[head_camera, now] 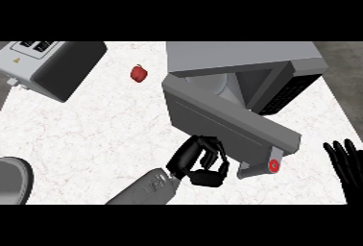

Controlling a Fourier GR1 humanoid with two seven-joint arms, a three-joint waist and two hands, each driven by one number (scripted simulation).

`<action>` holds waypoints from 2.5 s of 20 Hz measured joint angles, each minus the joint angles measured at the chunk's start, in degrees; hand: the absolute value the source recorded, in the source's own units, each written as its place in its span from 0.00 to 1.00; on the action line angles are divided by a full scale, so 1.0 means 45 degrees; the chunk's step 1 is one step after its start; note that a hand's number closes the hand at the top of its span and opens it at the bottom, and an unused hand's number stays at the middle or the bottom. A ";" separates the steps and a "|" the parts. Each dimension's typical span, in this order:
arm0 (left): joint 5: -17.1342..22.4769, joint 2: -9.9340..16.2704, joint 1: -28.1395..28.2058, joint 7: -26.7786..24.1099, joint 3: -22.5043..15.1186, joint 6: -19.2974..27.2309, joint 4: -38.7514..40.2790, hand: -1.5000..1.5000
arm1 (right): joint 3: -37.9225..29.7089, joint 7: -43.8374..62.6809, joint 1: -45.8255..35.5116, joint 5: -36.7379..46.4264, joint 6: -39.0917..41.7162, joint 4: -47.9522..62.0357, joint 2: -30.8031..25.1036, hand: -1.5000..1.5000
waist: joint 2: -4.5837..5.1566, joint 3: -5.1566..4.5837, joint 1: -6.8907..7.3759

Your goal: Pick up the milk, place it into the microwave and close the microwave

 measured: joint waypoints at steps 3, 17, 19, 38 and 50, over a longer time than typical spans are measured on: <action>0.0931 -0.0003 -0.0279 -0.0248 -0.0421 0.0569 -0.0112 1.00 | 0.0168 0.0587 -0.0024 -0.0353 0.0187 -0.0582 -0.0119 0.00 | 0.0061 -0.0016 -0.0243; 0.4412 -0.0085 -0.2145 -0.0695 -0.0247 0.3941 -0.0115 0.00 | -0.0459 0.1911 -0.0755 -0.1491 0.0791 -0.1941 -0.1496 0.00 | 0.0287 -0.0016 -0.1251; 0.4817 -0.0084 -0.2543 -0.0579 -0.0179 0.4274 0.0046 0.00 | -0.0616 0.2043 -0.1009 -0.1647 0.0754 -0.1986 -0.1643 0.00 | 0.0334 -0.0010 -0.1359; 0.7625 -0.0091 -0.3348 -0.1272 -0.0174 0.5801 0.0091 0.00 | -0.2821 0.2014 -0.3720 0.0877 -0.0540 -0.2434 -0.4073 1.00 | 0.0711 0.0007 -0.1762; 0.8543 -0.0091 -0.3581 -0.2207 -0.0395 0.5703 0.0310 0.00 | -0.2815 0.2193 -0.4762 0.1118 -0.0725 -0.1818 -0.4446 1.00 | 0.0843 0.0023 -0.1724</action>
